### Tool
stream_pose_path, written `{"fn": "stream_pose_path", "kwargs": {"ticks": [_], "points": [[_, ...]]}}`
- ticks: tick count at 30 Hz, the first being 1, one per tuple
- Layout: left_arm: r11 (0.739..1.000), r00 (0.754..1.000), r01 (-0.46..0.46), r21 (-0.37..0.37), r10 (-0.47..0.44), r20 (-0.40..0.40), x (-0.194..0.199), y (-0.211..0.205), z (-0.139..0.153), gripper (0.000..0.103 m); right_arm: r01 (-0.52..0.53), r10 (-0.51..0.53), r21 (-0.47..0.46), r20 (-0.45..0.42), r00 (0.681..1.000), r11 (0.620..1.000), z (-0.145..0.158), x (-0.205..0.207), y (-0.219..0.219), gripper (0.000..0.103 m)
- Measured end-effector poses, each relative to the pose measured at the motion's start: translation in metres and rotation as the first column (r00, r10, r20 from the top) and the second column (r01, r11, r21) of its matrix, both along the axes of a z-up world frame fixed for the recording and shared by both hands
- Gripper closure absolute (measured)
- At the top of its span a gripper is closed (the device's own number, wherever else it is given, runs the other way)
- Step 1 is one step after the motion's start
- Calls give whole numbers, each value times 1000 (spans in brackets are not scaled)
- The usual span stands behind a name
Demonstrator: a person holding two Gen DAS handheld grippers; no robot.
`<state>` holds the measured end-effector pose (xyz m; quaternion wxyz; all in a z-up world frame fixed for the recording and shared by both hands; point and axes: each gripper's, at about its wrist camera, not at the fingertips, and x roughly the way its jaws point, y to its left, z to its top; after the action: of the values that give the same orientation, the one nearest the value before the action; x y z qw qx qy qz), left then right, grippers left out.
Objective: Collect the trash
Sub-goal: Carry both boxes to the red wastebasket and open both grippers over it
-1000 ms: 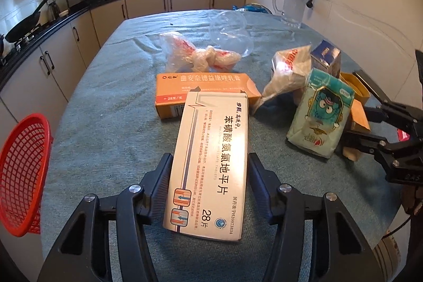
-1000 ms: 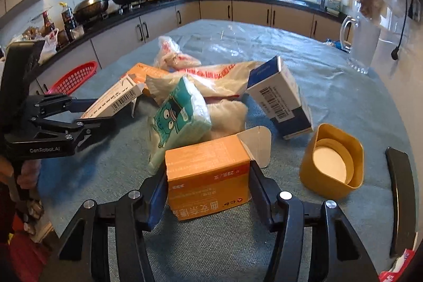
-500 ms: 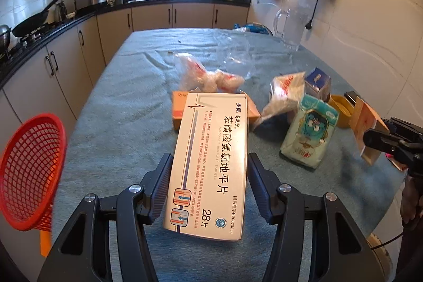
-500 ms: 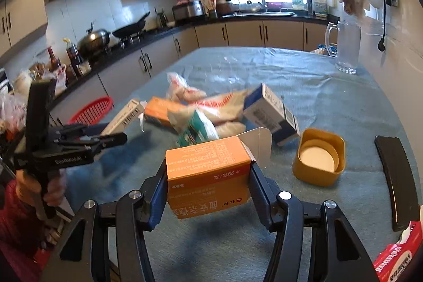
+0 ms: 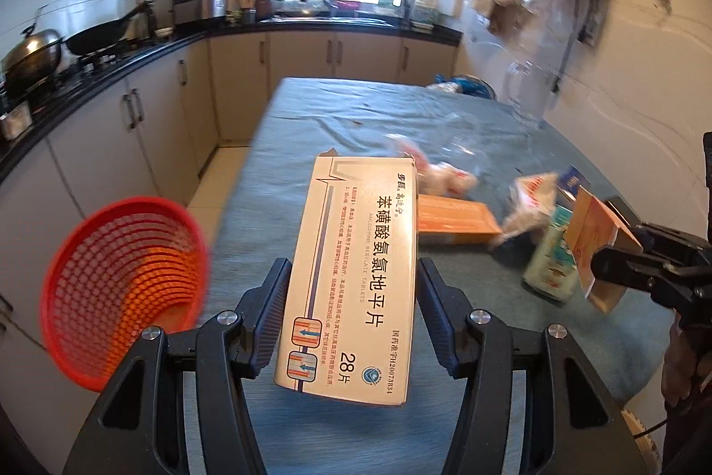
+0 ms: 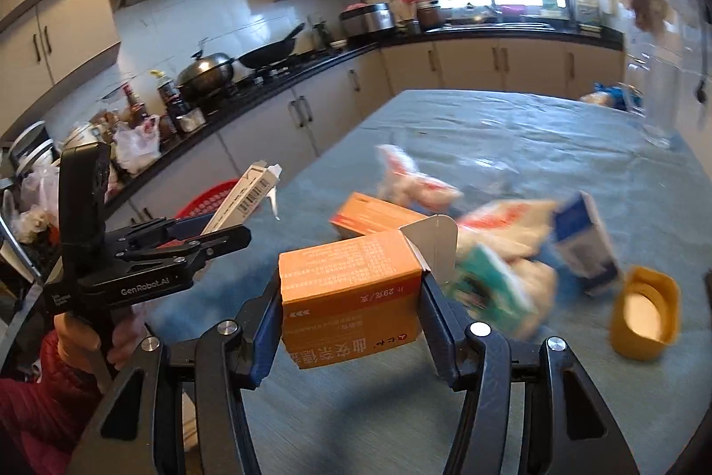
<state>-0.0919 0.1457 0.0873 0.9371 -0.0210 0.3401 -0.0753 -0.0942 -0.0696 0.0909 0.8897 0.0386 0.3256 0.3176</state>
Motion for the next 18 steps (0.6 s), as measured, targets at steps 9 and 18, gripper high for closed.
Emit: {"fn": "stream_pose_path", "kwargs": {"ticks": [9,18], "points": [[986,986,-167,-10,168,23,-8,86,8,48,-141,143,46,-35,989,989,9,29,90,42],[949,948,-314,3,314,-43,-7,160,-17,47,-250,272,142,-172,947,958,-4,75,186,41]]}}
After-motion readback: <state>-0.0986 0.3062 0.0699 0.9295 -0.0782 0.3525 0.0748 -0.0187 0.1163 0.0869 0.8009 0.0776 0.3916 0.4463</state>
